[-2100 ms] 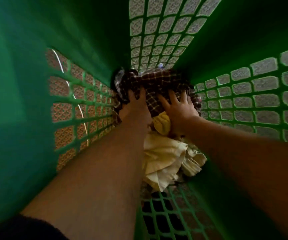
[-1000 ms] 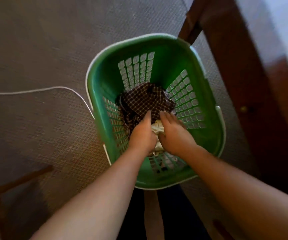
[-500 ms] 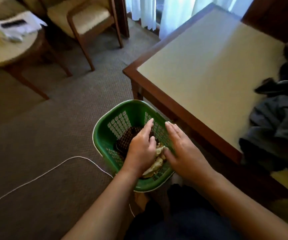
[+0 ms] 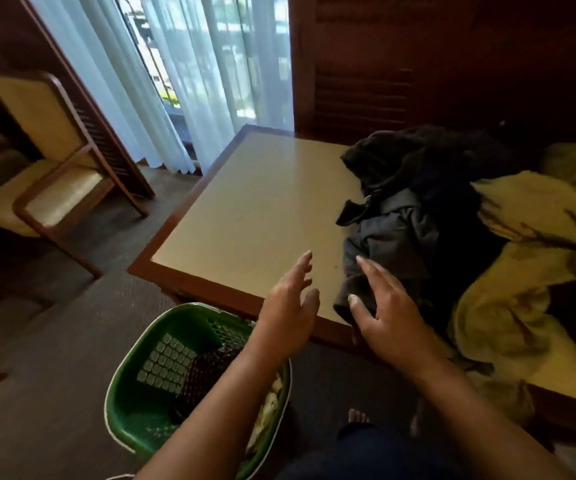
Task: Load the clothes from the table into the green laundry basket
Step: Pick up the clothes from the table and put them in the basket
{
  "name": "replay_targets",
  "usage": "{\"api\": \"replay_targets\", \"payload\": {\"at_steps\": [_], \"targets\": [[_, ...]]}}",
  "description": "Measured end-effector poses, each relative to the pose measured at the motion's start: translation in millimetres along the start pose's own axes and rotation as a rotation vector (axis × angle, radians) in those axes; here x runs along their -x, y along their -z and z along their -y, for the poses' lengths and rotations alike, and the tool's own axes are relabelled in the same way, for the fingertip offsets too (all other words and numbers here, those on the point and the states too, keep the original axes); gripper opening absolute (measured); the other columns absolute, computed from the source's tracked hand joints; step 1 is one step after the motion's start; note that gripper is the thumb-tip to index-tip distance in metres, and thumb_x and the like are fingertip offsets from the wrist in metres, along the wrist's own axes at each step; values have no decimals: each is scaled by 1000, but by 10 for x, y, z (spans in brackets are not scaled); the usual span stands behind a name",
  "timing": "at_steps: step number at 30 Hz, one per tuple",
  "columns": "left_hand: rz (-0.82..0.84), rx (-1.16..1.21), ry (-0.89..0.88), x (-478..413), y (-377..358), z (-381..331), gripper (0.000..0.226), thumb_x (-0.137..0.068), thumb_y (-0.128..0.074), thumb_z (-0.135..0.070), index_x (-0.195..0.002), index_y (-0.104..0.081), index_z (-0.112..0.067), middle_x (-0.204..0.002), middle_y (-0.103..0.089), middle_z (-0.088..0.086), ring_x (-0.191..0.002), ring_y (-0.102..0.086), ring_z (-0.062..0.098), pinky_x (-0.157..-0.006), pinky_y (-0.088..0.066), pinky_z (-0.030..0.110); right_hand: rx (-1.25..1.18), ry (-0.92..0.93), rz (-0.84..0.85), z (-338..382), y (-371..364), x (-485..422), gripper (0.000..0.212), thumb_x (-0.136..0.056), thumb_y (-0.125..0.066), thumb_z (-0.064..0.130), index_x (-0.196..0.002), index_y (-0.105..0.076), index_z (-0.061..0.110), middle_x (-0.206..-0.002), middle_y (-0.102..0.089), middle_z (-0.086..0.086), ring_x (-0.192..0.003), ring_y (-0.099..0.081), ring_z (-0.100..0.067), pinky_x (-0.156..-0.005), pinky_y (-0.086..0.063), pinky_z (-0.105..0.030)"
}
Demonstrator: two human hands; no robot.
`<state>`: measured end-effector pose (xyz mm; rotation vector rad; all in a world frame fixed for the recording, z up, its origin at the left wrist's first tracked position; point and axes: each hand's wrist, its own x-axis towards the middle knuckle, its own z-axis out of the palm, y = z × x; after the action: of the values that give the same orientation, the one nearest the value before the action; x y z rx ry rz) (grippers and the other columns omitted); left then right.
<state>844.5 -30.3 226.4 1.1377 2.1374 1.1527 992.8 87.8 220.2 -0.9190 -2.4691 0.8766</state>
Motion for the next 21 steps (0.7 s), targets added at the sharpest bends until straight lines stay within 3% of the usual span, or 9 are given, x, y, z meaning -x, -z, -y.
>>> {"api": "replay_targets", "payload": {"at_steps": [5,8,10,12,14,15,16,18,21], "targets": [[108,-13,10,-577,-522,-224,71,-102,-60,-17,-163,-26,-29,-157,-45,-2,-135,-51,10,-110,-50,38,64,-95,-148,-646,430,-291,62,-95,-65,26,-152,-42,12,-154,-44,-7,-144,-34,-19,-116,-22,-26],[122,-52,62,-955,-881,-252,81,-96,-69,-26,-164,-24,-23,-163,-36,6,-148,-40,23,-119,-39,37,68,-140,-198,-1000,656,-566,61,-95,-66,23,-150,-44,8,-153,-46,-11,-143,-38,-25,-117,-24,-28],[171,-110,122,-1150,-1118,-217,105,-87,-78,-43,-166,-12,-24,-170,-19,10,-155,-26,29,-123,-30,37,16,-172,-129,-1159,783,-768,63,-97,-63,24,-153,-39,10,-158,-40,-9,-147,-33,-22,-116,-19,-22],[287,-146,248,-1293,-1328,-166,133,-70,-83,-62,-164,9,-38,-173,6,11,-159,-10,37,-126,-27,50,-83,-232,26,-1275,857,-945,65,-100,-58,26,-158,-30,15,-163,-32,-4,-150,-27,-16,-114,-14,-16],[352,-209,335,-1413,-1477,-83,151,-54,-88,-67,-156,24,-51,-170,26,13,-158,-1,44,-123,-29,58,-183,-261,170,-1343,867,-1062,64,-102,-55,26,-159,-27,21,-162,-33,2,-149,-29,-11,-113,-16,-14],[348,-215,352,-1494,-1510,-28,157,-49,-90,-64,-154,25,-53,-169,26,15,-158,-3,45,-122,-31,58,-236,-258,222,-1368,867,-1102,62,-102,-54,26,-158,-29,23,-160,-37,3,-148,-32,-9,-113,-19,-15],[329,-197,362,-1570,-1520,-1,159,-44,-91,-59,-156,22,-53,-171,18,18,-157,-11,45,-121,-35,55,-284,-257,281,-1376,882,-1125,59,-102,-54,25,-157,-31,24,-157,-42,5,-146,-35,-7,-113,-22,-16],[290,-110,372,-1706,-1462,-3,147,-43,-87,-45,-164,-4,-42,-167,-22,21,-148,-37,38,-114,-46,48,-323,-232,382,-1393,911,-1122,53,-104,-52,23,-154,-38,26,-149,-51,9,-139,-42,0,-113,-29,-16],[188,194,366,-1810,-1214,-168,96,-54,-79,-9,-145,-56,-28,-134,-67,15,-118,-67,31,-96,-60,47,-329,-164,289,-1350,1002,-1105,45,-103,-51,20,-147,-49,29,-137,-60,16,-128,-51,6,-115,-39,-26]]}}
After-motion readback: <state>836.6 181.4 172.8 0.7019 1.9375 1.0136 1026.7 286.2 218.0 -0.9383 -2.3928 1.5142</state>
